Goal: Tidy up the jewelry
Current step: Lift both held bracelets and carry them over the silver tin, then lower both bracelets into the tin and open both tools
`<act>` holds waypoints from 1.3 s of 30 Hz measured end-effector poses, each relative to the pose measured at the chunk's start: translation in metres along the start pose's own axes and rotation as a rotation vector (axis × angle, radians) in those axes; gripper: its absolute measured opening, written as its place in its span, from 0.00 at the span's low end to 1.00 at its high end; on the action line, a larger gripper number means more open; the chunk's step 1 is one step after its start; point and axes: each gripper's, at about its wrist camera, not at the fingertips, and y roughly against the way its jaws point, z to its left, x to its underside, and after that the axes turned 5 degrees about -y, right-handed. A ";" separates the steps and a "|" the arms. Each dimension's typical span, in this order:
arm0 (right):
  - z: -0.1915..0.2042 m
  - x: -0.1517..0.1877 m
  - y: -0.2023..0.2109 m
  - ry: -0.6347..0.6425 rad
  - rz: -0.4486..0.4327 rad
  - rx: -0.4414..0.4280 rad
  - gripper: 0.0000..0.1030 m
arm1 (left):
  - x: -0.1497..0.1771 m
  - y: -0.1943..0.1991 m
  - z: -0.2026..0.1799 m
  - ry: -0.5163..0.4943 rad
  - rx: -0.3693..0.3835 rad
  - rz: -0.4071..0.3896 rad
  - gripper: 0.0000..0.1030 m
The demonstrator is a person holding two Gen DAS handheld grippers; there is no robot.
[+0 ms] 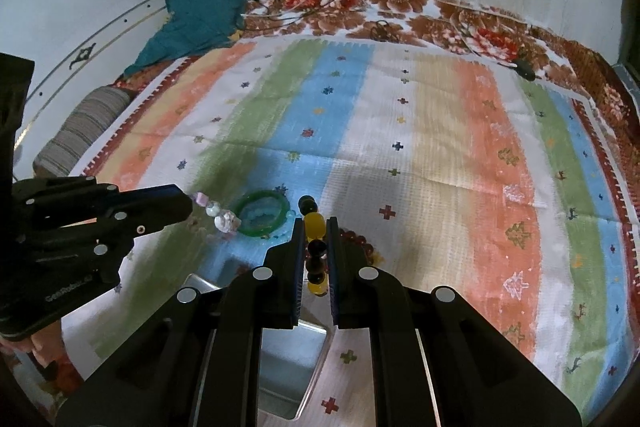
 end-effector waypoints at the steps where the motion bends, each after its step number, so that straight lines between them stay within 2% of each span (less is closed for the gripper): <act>1: 0.000 0.001 0.001 0.002 -0.002 0.001 0.11 | 0.001 0.002 -0.001 0.000 0.002 -0.003 0.09; 14: 0.010 0.012 0.026 0.015 -0.037 -0.018 0.11 | 0.015 0.029 -0.015 -0.021 0.026 -0.035 0.09; 39: 0.016 0.048 0.053 0.011 -0.029 -0.056 0.11 | 0.053 0.052 -0.034 -0.023 0.034 -0.030 0.09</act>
